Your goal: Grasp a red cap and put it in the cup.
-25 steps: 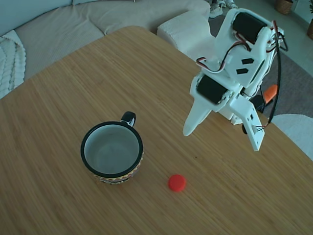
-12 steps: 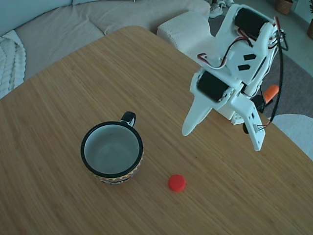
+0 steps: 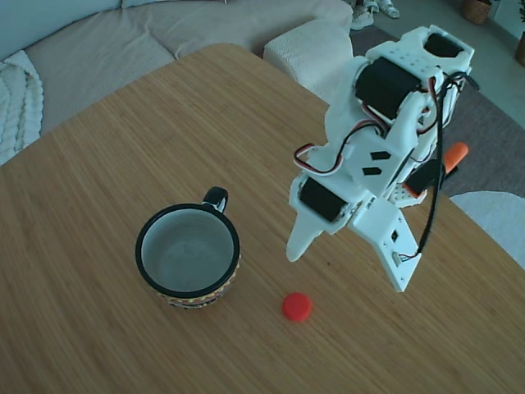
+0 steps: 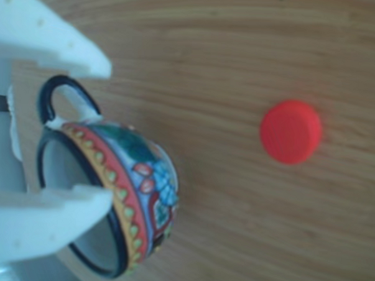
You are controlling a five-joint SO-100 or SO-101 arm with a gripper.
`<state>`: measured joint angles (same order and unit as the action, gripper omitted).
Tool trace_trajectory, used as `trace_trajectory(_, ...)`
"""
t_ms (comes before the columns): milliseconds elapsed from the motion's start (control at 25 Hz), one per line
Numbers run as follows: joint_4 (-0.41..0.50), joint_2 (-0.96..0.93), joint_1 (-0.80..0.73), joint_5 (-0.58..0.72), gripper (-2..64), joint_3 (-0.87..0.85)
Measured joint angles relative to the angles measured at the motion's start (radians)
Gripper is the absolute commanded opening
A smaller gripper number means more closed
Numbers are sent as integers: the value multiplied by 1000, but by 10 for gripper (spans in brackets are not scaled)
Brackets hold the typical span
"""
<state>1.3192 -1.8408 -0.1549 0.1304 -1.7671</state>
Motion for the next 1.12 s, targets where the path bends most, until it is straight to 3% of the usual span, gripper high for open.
trace_trajectory(280, 0, 103, -12, 0, 192, 40)
trace_trajectory(680, -29, 212, -161, 21, 196, 46)
trace_trajectory(880, -46, 249, -156, 21, 349, 49)
trace_trajectory(1120, -100, 252, -160, 23, 378, 52)
